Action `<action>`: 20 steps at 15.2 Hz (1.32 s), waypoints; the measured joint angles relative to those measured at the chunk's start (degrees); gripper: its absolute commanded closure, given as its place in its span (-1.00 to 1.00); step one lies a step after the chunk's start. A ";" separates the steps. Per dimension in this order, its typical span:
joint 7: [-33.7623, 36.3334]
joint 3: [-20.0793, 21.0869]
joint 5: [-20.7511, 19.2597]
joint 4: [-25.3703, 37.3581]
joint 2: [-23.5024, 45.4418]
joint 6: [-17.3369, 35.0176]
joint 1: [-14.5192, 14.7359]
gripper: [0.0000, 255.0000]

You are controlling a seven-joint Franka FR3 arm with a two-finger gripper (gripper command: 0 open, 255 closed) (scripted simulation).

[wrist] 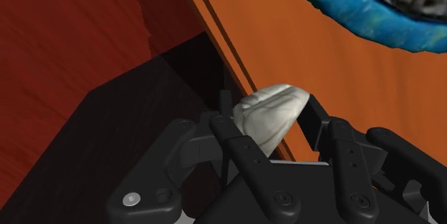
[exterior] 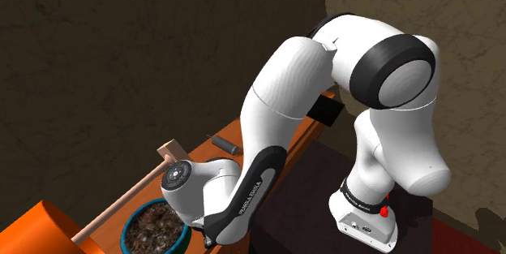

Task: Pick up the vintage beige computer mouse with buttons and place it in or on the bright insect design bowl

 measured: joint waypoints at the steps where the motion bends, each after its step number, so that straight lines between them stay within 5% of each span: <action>1: -0.04 0.03 0.04 -0.45 -0.90 -0.45 -0.02 1.00; 20: -1.04 0.49 1.01 -0.89 -14.16 -13.25 -0.27 1.00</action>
